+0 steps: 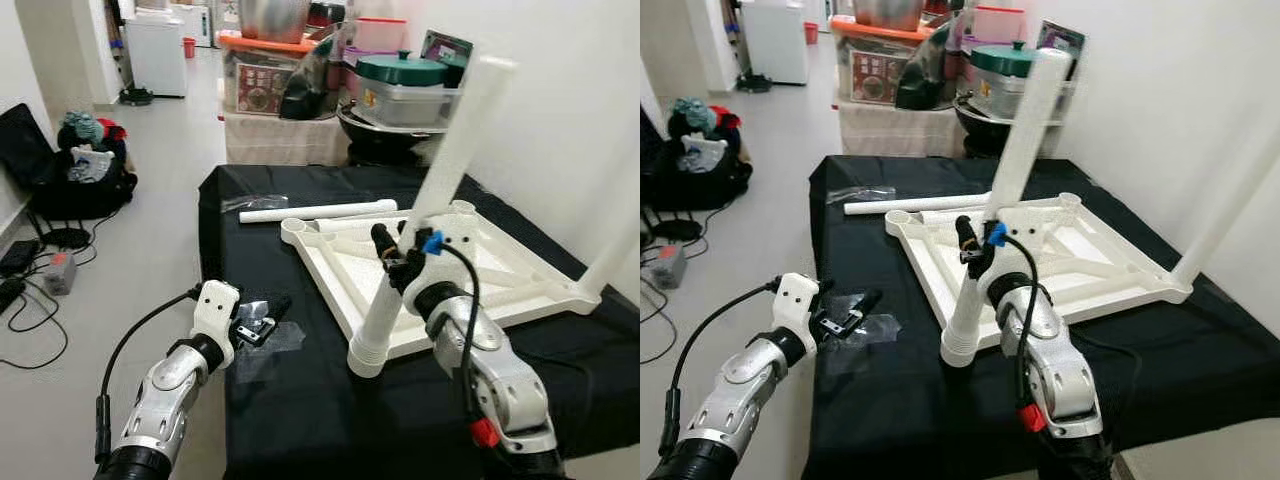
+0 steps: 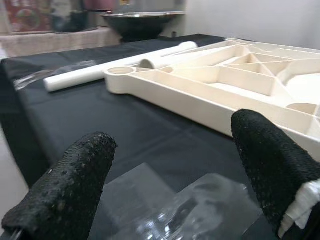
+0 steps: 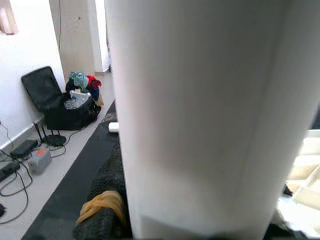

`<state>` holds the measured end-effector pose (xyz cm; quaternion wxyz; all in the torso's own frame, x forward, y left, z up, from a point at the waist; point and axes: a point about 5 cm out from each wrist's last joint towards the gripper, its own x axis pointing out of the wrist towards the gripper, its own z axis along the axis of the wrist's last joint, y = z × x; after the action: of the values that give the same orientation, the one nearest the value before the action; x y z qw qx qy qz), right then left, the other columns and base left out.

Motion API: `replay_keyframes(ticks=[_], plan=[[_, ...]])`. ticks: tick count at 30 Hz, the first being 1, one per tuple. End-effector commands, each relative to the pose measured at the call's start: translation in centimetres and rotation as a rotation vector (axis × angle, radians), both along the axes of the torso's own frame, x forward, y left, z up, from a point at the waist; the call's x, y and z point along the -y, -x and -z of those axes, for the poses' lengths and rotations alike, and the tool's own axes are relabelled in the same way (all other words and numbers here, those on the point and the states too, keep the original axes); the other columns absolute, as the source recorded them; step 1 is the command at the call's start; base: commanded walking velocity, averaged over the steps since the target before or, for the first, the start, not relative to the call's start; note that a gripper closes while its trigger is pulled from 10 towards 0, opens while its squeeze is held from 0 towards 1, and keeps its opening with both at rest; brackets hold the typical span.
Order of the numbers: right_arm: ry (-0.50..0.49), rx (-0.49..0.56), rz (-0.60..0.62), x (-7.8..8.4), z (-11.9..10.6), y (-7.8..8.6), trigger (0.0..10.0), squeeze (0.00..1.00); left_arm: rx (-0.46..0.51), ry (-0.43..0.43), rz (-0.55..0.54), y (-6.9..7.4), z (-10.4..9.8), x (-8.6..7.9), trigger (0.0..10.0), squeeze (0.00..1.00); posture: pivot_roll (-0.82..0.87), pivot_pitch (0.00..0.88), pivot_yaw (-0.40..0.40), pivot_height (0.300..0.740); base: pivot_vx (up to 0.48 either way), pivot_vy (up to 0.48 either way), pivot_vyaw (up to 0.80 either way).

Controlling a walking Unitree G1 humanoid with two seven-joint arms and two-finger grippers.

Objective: Building children table

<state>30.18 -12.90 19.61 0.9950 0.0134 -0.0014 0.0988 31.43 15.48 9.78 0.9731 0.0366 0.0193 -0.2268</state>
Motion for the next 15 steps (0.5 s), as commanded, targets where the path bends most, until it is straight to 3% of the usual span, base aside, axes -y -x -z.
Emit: replay_keyframes(ticks=[1,15], plan=[[0.104,-0.474,0.039,1.23,10.07,1.30,0.0,0.00,-0.006,-0.014,0.007,-0.01,0.16,0.23,10.0,0.00,0.04,0.000,-0.102,0.740,0.000,0.000,0.00],[0.104,-0.474,0.032,1.22,10.09,1.31,0.0,0.00,-0.006,-0.012,0.007,0.01,0.18,0.24,10.0,0.00,0.04,0.000,-0.103,0.740,0.000,0.000,0.00]])
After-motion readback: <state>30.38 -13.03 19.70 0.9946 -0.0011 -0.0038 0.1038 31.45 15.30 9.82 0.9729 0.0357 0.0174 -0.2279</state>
